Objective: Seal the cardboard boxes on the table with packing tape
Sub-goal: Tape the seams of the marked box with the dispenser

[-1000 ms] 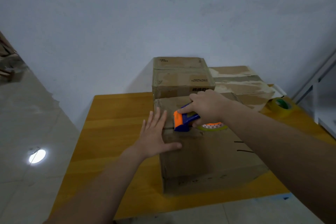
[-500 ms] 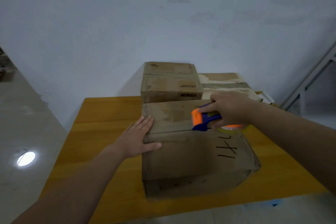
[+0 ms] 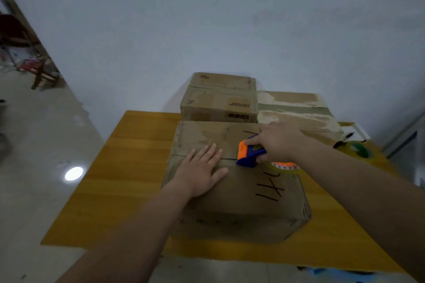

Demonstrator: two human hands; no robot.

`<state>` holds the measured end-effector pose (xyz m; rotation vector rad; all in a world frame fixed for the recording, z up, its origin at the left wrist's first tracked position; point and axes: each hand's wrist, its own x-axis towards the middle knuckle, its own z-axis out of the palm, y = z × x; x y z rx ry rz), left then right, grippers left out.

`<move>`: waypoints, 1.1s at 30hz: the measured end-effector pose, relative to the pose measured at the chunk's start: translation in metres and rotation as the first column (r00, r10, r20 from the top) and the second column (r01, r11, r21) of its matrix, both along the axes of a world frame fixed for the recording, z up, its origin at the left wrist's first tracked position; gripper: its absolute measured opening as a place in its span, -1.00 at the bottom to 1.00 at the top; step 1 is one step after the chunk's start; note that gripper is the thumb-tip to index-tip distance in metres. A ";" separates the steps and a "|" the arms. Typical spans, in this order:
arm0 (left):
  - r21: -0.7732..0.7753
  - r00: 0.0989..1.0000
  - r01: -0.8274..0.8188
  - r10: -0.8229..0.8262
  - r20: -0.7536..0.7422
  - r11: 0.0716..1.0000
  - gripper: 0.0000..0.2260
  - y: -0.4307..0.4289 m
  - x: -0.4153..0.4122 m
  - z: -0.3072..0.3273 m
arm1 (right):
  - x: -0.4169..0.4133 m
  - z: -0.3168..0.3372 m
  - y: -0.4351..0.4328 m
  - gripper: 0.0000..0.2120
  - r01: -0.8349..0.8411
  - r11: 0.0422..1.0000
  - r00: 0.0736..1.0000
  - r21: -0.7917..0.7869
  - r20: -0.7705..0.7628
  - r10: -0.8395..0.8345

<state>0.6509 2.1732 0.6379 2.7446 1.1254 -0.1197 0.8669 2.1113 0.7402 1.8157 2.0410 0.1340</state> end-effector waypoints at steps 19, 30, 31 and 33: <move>0.065 0.993 -0.120 0.121 -0.013 0.991 -0.13 -0.007 0.004 0.001 | 0.007 -0.007 0.003 -0.48 -0.033 0.999 0.997 0.039 -0.070 0.036; 0.036 0.999 -0.037 0.039 -0.038 0.999 -0.14 -0.022 0.044 -0.003 | 0.034 0.019 -0.016 -0.29 -0.117 0.993 0.992 0.027 -0.034 0.118; 0.031 0.998 -0.032 0.033 -0.046 0.999 -0.14 -0.021 0.044 -0.002 | 0.049 0.023 -0.023 -0.29 -0.105 0.994 0.994 0.013 -0.019 0.105; 0.029 0.999 -0.017 0.018 -0.051 0.999 -0.12 -0.022 0.044 0.000 | 0.074 0.024 -0.041 -0.32 -0.041 0.999 0.999 -0.018 -0.009 0.040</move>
